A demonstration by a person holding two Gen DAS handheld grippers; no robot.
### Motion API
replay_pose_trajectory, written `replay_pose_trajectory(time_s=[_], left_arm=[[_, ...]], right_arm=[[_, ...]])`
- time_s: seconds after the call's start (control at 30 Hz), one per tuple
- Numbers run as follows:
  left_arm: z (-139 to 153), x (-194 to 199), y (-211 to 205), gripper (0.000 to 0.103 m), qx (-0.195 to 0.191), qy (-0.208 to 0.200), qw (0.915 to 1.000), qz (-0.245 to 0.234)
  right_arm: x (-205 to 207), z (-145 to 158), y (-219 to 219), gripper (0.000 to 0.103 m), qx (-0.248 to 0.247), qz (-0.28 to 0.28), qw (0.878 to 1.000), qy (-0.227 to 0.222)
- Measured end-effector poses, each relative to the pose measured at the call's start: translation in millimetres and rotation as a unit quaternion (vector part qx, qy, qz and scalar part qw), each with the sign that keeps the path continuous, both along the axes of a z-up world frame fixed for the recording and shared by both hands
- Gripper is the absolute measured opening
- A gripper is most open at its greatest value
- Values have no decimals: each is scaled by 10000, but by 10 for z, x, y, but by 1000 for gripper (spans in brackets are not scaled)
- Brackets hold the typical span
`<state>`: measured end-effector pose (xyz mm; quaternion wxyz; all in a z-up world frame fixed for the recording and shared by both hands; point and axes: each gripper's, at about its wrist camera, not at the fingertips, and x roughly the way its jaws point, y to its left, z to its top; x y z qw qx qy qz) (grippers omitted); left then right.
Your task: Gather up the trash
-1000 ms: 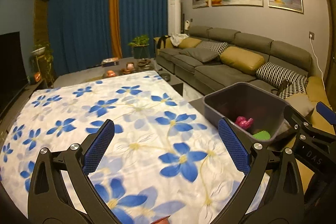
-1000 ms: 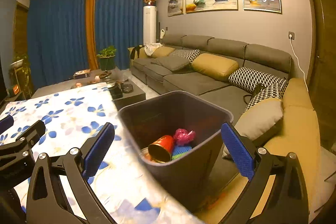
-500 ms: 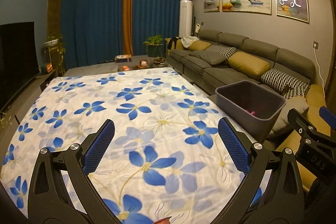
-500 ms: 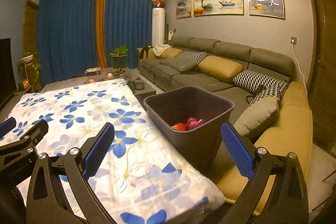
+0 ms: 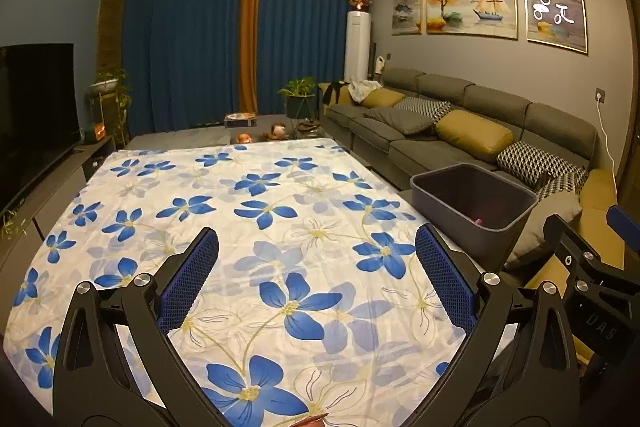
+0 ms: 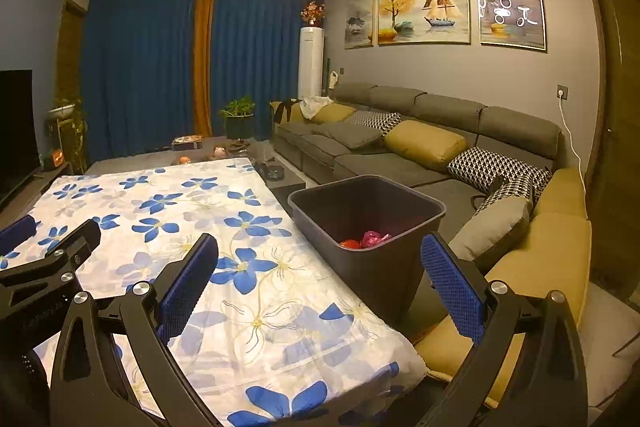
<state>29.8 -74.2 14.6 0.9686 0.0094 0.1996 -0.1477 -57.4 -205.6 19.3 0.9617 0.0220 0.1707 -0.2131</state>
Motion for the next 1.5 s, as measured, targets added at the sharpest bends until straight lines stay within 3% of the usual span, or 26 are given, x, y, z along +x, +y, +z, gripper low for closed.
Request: replay_pose_trajectory(time_s=[1.5], left_arm=[[-6, -26, -13, 97, -66, 33, 10000, -52]], right_arm=[[-18, 15, 2, 97, -34, 12, 10000, -91]])
